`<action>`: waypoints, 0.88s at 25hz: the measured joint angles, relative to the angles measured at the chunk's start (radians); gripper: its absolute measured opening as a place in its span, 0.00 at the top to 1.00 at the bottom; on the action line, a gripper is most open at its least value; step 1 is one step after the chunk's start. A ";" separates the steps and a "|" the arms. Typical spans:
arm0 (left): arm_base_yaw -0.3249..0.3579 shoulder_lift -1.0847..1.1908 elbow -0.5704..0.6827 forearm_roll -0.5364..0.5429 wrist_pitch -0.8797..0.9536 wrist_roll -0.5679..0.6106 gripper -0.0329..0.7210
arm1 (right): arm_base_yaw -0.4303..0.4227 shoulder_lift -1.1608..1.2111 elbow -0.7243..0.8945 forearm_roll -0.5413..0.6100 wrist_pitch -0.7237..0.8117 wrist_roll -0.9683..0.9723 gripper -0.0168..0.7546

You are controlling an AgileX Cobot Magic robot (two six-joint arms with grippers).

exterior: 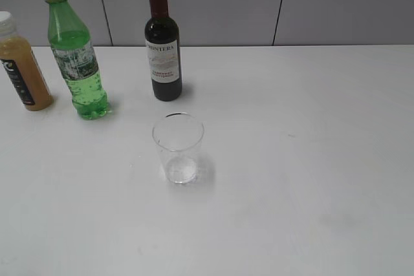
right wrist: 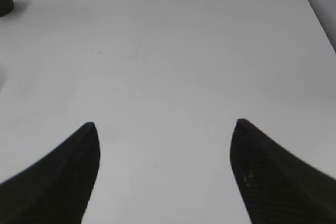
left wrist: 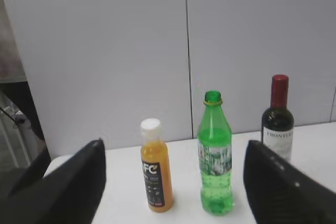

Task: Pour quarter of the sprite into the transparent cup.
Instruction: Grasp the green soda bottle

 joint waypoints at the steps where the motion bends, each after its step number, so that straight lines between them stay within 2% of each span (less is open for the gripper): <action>1: 0.000 0.033 0.000 0.000 -0.035 0.003 0.13 | 0.000 0.000 0.000 0.000 0.000 0.000 0.21; 13: -0.001 0.463 0.000 0.000 -0.565 0.010 0.17 | 0.000 0.000 0.000 0.000 0.000 0.000 0.21; 18: -0.037 0.621 0.000 0.006 -0.705 0.012 0.17 | 0.000 0.000 0.000 0.000 0.000 0.000 0.21; 22: -0.085 0.755 0.000 0.067 -0.819 0.013 0.17 | 0.000 0.000 0.000 0.000 0.000 0.000 0.21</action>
